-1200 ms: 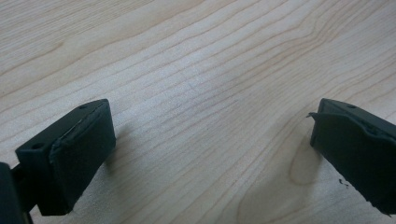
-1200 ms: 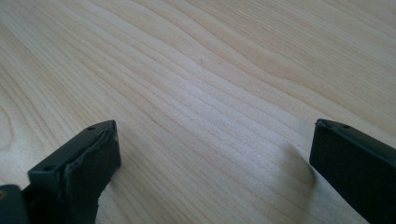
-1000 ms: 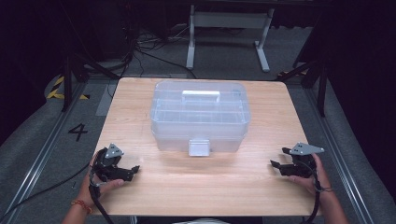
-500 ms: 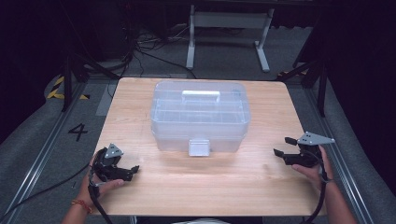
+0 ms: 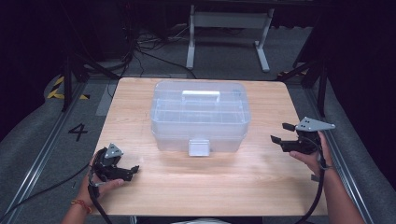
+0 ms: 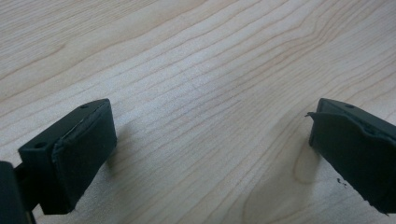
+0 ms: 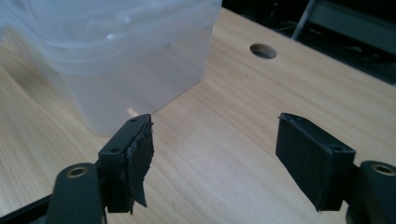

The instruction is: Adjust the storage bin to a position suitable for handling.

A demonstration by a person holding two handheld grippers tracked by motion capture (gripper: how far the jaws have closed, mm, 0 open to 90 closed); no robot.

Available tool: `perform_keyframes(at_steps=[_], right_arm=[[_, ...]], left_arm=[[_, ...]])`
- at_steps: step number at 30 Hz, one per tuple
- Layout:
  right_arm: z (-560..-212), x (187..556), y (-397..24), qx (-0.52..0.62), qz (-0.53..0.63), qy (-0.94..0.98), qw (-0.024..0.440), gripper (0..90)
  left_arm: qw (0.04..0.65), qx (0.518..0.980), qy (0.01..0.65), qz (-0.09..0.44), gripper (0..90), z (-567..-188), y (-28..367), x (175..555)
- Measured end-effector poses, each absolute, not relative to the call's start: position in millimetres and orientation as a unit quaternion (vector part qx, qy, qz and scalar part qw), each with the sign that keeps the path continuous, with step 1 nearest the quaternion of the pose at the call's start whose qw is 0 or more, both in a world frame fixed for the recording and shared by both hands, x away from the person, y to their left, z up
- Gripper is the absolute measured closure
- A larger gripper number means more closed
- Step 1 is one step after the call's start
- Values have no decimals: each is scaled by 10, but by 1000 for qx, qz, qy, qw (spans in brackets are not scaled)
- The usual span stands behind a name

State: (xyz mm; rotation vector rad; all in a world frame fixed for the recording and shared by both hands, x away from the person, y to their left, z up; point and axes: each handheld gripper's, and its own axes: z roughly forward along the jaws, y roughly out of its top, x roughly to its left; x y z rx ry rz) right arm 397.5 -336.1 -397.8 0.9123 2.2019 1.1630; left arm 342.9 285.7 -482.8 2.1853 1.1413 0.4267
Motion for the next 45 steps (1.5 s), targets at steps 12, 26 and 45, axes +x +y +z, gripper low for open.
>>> perform_keyframes(at_steps=[12, 26, 45], right_arm=[[-3567, 4125, -3148, 312, 445, 800, 254, 286], [-3270, 4267, -2834, 283, 450, 804, 265, 291], [-3161, 4429, -2435, 263, 457, 807, 264, 332]], left_arm=[[316, 828, 433, 161, 11, -4831, 2857, 3440], [316, 829, 432, 161, 12, -4830, 2859, 3441], [316, 829, 432, 160, 11, -4830, 2859, 3442]])
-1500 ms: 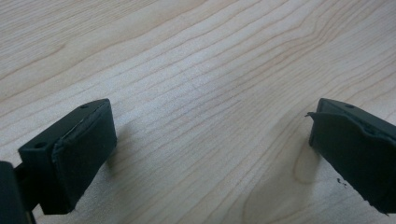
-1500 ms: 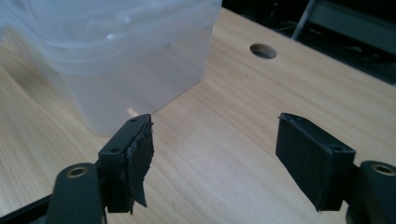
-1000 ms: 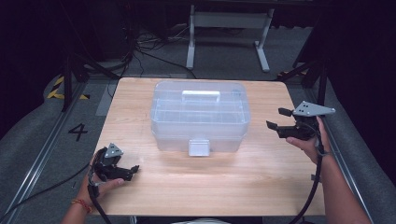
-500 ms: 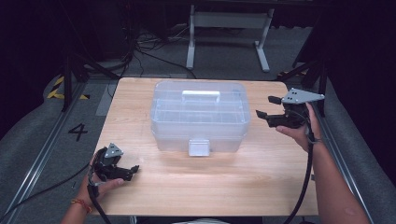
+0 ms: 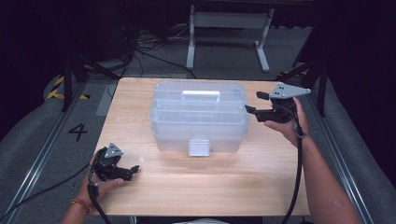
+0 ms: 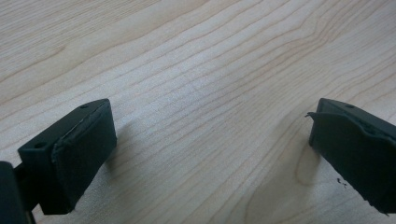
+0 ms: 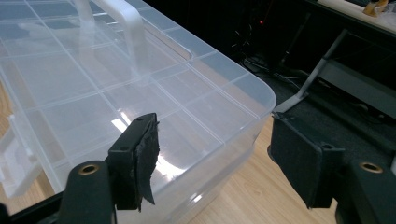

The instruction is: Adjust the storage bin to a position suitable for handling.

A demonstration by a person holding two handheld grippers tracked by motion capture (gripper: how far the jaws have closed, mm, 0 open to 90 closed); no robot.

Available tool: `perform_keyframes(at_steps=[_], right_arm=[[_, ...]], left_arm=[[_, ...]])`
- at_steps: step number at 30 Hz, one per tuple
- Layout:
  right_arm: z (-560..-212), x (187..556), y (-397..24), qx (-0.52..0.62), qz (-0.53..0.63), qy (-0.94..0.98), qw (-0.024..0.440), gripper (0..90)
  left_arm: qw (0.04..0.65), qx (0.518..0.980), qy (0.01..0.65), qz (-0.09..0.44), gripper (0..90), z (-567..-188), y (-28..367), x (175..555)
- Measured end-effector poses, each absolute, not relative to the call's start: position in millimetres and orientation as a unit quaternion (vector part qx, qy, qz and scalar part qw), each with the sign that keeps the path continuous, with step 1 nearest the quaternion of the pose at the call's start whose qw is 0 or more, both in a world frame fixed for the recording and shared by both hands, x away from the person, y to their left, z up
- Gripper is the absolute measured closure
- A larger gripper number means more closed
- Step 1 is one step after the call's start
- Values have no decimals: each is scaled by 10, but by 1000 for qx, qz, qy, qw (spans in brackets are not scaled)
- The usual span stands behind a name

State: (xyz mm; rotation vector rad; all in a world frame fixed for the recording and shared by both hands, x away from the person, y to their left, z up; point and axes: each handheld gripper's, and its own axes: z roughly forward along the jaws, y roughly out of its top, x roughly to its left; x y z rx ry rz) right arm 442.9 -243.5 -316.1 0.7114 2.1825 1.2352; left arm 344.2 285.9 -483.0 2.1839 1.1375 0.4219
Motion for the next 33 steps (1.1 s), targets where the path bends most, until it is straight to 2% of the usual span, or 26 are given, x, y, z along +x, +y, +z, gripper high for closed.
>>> perform_keyframes(at_steps=[26, 33], right_arm=[[-3172, 4641, -2095, 271, 456, 811, 246, 336], [-3162, 4686, -1985, 262, 448, 818, 248, 380]], left_arm=[[316, 830, 430, 160, 12, -4830, 2862, 3443], [316, 830, 431, 160, 12, -4831, 2861, 3443]])
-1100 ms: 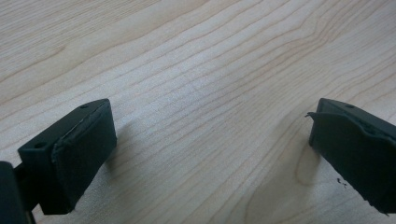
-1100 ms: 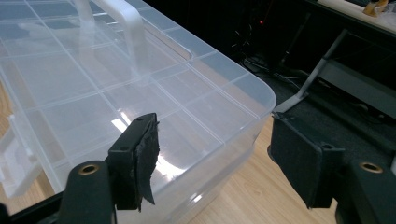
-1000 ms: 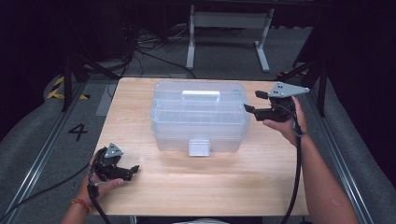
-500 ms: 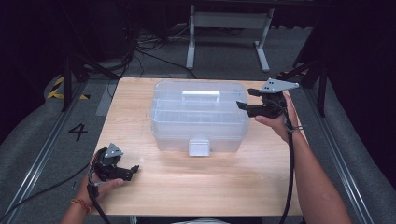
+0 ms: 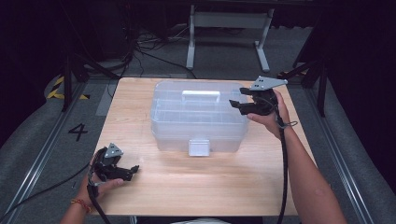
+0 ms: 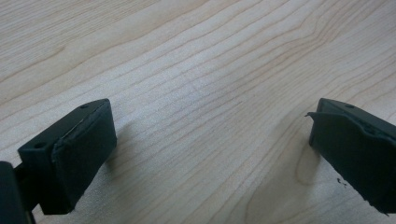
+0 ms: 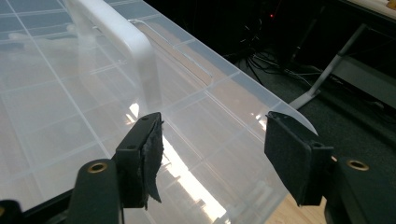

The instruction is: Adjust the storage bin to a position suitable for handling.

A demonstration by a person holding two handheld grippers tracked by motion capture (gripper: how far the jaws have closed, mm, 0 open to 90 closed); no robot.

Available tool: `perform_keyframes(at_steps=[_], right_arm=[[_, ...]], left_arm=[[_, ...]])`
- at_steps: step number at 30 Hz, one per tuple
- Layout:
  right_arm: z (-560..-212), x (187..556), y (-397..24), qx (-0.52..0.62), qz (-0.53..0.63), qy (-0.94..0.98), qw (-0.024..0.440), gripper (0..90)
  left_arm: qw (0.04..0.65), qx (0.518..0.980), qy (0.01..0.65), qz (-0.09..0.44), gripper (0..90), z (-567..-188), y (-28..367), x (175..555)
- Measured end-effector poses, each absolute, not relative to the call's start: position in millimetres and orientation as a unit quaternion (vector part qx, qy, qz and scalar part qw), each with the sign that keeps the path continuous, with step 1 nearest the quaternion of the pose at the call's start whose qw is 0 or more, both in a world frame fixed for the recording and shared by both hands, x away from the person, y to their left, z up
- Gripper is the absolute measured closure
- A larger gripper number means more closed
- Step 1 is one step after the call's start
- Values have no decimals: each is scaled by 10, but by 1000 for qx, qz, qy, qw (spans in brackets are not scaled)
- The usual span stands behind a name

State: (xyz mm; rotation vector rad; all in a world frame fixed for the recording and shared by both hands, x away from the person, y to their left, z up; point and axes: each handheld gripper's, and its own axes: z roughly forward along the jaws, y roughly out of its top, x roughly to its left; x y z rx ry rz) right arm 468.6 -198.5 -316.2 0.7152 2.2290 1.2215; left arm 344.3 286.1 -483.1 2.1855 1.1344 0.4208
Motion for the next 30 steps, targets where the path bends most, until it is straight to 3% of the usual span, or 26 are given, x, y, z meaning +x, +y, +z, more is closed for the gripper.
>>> perform_keyframes(at_steps=[13, 30], right_arm=[[-3156, 4750, -1716, 255, 430, 829, 251, 405], [-3077, 4791, -1675, 249, 412, 839, 255, 409]], left_arm=[[316, 831, 430, 160, 12, -4830, 2863, 3442], [313, 832, 428, 161, 12, -4827, 2867, 3442]])
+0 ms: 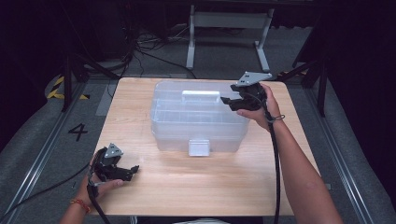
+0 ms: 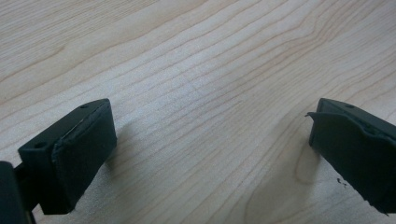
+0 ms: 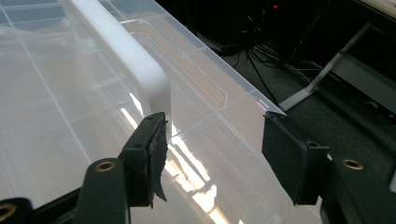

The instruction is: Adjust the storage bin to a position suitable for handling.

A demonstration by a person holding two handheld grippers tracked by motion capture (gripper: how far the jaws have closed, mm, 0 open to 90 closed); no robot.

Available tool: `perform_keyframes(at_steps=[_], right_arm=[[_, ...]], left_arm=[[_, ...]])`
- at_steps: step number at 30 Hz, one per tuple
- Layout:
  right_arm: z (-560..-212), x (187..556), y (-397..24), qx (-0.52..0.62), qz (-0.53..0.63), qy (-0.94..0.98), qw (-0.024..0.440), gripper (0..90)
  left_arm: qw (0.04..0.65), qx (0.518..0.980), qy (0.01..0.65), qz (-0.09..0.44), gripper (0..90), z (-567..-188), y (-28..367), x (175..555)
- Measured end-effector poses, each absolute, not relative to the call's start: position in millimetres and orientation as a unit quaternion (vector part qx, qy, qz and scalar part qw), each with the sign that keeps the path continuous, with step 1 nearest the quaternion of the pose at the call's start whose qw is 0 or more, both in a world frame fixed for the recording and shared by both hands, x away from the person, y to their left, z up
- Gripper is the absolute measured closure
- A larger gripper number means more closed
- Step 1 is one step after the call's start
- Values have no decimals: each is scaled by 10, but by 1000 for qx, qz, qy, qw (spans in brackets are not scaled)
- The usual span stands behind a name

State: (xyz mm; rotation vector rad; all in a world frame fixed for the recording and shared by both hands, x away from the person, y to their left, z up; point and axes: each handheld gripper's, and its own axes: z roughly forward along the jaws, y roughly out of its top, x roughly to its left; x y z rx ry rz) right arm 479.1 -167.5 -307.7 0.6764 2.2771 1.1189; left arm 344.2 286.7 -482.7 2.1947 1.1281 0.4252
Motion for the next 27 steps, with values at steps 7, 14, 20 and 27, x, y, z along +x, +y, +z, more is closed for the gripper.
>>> perform_keyframes(at_steps=[7, 14, 20, 27], right_arm=[[-3054, 4771, -1666, 237, 402, 847, 255, 398], [-3012, 4757, -1673, 236, 402, 849, 247, 372], [-2952, 4739, -1626, 229, 400, 851, 251, 367], [-2933, 4789, -1447, 212, 376, 868, 246, 362]], left_arm=[[313, 832, 428, 161, 12, -4827, 2867, 3442], [314, 832, 428, 160, 13, -4828, 2865, 3439], [314, 832, 428, 160, 13, -4828, 2865, 3437], [315, 831, 430, 159, 14, -4829, 2862, 3432]])
